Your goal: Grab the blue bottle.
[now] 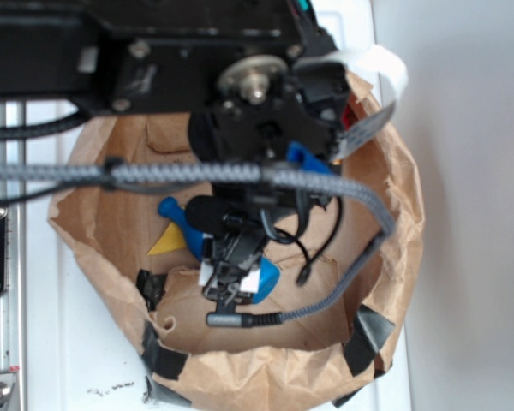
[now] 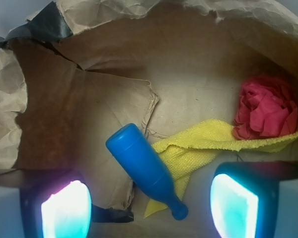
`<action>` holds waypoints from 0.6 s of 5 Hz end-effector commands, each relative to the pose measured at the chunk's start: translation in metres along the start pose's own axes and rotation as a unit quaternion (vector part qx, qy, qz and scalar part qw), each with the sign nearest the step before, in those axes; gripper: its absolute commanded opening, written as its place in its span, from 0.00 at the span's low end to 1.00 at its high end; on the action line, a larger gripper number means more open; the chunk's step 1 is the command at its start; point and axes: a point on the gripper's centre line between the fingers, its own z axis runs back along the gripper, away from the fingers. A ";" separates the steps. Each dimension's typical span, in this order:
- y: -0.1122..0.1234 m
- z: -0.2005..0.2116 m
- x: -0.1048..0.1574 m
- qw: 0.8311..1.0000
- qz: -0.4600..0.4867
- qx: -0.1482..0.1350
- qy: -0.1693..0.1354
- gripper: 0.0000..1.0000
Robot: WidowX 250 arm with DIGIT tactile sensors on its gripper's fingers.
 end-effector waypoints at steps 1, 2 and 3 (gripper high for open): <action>-0.005 0.014 0.005 1.000 -0.007 0.008 -0.019 1.00; -0.016 -0.020 -0.002 0.999 -0.028 0.022 -0.018 1.00; -0.025 -0.037 -0.007 0.998 -0.054 0.022 -0.010 1.00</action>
